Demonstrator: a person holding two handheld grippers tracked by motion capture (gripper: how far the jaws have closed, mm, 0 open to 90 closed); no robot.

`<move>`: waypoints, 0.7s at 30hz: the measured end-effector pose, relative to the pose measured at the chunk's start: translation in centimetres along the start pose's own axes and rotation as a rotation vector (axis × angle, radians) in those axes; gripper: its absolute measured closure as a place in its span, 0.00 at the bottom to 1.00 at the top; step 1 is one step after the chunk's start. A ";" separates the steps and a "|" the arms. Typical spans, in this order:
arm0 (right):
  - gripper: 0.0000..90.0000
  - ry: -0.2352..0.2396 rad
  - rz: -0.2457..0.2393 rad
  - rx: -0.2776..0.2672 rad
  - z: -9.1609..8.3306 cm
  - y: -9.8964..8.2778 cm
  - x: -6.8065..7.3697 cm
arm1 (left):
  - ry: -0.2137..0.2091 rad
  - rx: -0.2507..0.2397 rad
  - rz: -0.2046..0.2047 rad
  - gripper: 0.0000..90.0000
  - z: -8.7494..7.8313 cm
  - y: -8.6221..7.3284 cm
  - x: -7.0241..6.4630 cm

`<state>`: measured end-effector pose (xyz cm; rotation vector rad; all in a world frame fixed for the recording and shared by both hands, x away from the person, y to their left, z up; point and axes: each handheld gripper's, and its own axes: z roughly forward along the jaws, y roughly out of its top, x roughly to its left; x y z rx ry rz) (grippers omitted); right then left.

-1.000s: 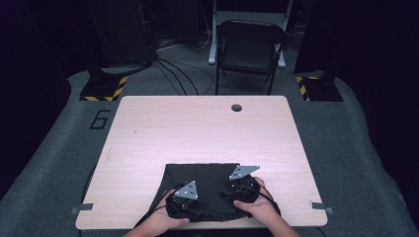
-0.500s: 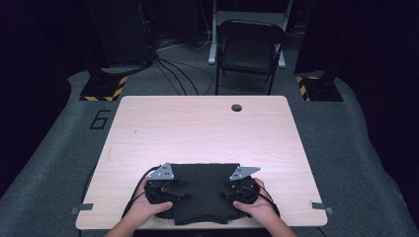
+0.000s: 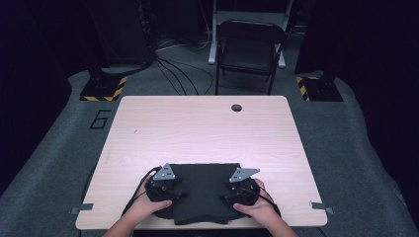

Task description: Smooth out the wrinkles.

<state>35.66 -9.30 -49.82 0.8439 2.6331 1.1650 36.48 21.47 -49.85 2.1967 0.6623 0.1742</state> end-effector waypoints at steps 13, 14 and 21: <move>0.47 0.014 -0.005 -0.001 -0.4 -0.3 -0.4 | -0.039 -0.015 -0.042 0.46 0.4 -0.5 1.0; 0.47 0.014 0.002 0.001 -0.4 -0.3 -0.4 | -0.034 -0.017 -0.040 0.46 0.5 -0.5 0.9; 0.47 0.021 -0.001 -0.002 -0.4 -0.4 -0.6 | -0.032 -0.026 -0.040 0.46 0.5 -0.6 0.9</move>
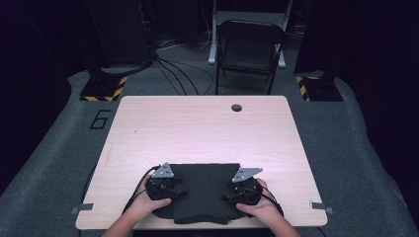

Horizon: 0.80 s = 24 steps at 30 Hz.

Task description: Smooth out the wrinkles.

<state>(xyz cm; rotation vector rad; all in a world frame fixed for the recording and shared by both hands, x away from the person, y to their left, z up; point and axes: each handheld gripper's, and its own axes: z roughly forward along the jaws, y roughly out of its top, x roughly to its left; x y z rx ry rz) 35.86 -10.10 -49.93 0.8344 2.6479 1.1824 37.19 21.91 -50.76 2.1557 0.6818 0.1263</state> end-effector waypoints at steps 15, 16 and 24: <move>0.48 0.014 0.025 0.001 -0.5 0.1 -0.2 | -0.005 0.000 -0.025 0.45 -0.5 0.3 -0.1; 0.48 0.015 0.033 -0.006 -0.6 0.1 -0.2 | -0.014 -0.001 -0.025 0.45 -0.8 0.5 0.0; 0.48 0.008 0.066 -0.050 -2.2 0.5 -0.4 | 0.001 -0.039 -0.051 0.42 -2.4 1.1 0.1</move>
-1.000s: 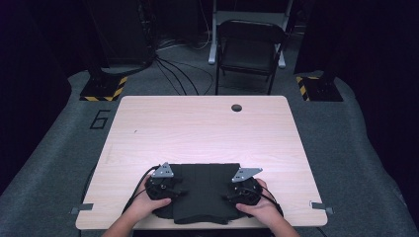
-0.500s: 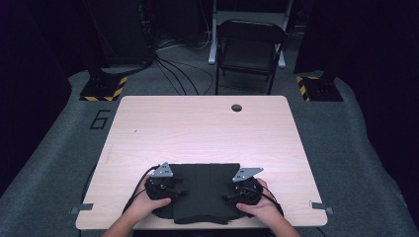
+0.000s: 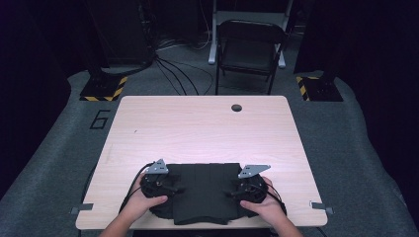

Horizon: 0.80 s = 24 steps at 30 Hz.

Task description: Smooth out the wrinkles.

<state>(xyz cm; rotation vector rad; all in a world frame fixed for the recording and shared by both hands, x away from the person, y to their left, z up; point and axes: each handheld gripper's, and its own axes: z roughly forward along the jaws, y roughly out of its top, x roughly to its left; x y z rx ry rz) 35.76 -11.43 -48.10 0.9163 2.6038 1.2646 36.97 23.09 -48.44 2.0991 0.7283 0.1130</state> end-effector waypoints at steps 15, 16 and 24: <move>0.47 -0.127 -0.001 -0.077 -4.0 0.8 -0.4 | 0.072 -0.019 0.015 0.41 -3.8 1.9 -0.5; 0.47 -0.130 0.003 -0.080 -4.2 0.8 -0.5 | 0.078 -0.020 0.007 0.41 -4.2 1.8 -0.4; 0.47 -0.149 0.049 -0.083 -5.1 0.6 -1.0 | 0.134 -0.026 -0.048 0.41 -6.4 0.3 0.4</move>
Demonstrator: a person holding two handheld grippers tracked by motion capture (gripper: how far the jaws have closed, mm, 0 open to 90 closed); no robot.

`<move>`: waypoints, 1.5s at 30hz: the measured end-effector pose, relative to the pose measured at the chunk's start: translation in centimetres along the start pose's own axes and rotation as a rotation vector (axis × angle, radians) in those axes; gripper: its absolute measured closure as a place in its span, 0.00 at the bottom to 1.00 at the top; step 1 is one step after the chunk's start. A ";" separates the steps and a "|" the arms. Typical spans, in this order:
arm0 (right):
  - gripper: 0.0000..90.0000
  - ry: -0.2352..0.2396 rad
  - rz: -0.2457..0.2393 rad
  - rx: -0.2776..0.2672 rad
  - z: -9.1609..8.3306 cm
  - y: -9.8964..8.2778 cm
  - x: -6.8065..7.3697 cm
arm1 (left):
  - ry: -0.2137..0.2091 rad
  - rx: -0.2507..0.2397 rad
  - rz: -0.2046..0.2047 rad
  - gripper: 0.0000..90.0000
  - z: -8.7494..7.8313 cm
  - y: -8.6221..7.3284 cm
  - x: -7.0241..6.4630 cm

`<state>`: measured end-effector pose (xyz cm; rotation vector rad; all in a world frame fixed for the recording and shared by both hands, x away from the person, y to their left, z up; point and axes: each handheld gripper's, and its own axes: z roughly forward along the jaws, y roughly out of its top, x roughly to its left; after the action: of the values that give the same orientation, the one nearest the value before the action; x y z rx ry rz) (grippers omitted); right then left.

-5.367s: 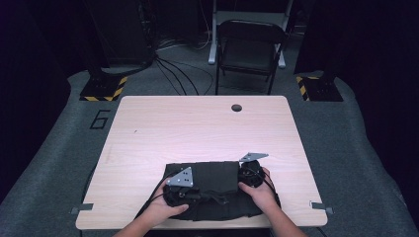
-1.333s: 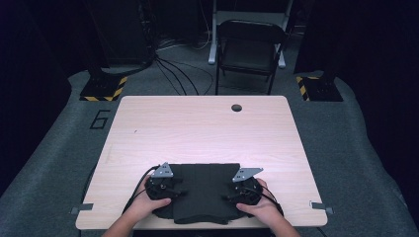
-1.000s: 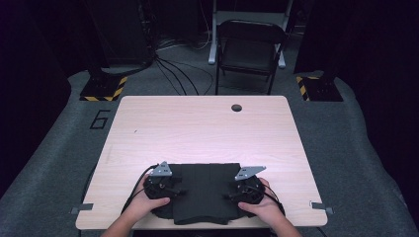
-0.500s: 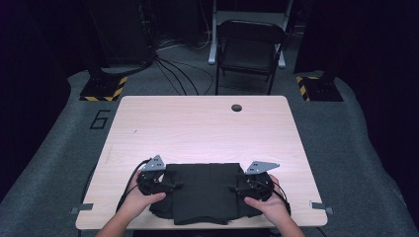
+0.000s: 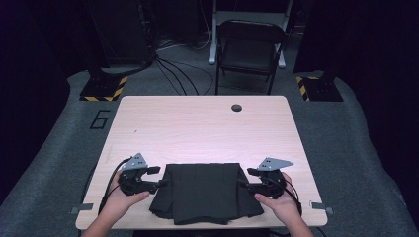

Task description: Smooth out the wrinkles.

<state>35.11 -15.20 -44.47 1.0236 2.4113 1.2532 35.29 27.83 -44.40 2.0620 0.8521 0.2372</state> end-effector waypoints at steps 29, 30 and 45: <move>0.48 -0.127 0.105 -0.004 -1.2 -3.6 -1.1 | 0.110 -0.021 -0.125 0.41 -1.9 -5.4 2.8; 0.48 -0.129 0.111 -0.010 -1.1 -3.8 -1.3 | 0.118 -0.022 -0.129 0.41 -1.7 -5.6 2.9; 0.48 -0.147 0.179 0.029 0.4 -5.5 -3.7 | 0.156 0.006 -0.120 0.41 -0.2 -6.4 4.2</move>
<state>35.35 -19.59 -49.44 1.3164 2.2749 1.1556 35.25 33.24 -49.87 2.0095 1.0687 0.3327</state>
